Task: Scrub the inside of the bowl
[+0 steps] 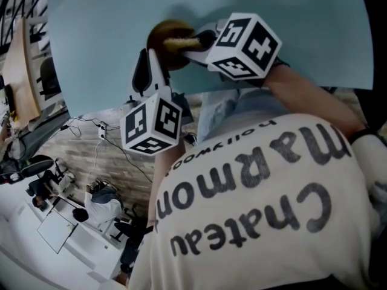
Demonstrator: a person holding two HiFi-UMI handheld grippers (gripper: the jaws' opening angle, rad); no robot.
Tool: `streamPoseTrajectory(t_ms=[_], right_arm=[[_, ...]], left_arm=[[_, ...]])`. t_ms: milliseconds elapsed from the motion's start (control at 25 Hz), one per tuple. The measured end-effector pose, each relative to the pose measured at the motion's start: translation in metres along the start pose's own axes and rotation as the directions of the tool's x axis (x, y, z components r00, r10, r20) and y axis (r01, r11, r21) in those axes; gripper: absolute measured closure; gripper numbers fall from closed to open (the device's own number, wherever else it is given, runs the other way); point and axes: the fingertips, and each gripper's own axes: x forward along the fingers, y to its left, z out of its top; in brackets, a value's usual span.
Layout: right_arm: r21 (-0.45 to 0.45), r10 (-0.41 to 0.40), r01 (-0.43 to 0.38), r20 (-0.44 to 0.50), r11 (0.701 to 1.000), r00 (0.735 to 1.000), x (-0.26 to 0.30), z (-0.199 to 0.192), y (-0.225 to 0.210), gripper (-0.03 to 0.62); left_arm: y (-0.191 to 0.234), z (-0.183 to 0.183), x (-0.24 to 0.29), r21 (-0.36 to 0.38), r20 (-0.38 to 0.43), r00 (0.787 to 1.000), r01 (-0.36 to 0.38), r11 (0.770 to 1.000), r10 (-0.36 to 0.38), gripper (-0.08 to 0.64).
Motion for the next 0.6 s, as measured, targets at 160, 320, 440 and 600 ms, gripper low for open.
streamPoseTrajectory(t_ms=[160, 320, 440, 600], right_arm=[[-0.015, -0.003, 0.003, -0.005, 1.0, 1.0, -0.001, -0.001, -0.004, 0.531], [-0.018, -0.011, 0.011, -0.008, 1.0, 1.0, -0.003, -0.001, -0.009, 0.531], [-0.021, -0.018, 0.018, -0.011, 1.0, 1.0, -0.004, -0.002, -0.012, 0.531], [-0.018, -0.025, 0.025, -0.015, 1.0, 1.0, -0.004, -0.003, -0.015, 0.531]], left_arm=[[-0.002, 0.001, 0.0, 0.025, -0.006, 1.0, 0.017, 1.0, -0.017, 0.517], [-0.005, 0.001, -0.001, 0.071, -0.014, 1.0, 0.023, 0.997, -0.022, 0.517], [-0.004, -0.001, -0.001, 0.068, -0.023, 0.999, 0.025, 0.997, -0.023, 0.517], [-0.004, -0.002, -0.002, 0.072, -0.029, 0.999, 0.027, 0.997, -0.024, 0.517]])
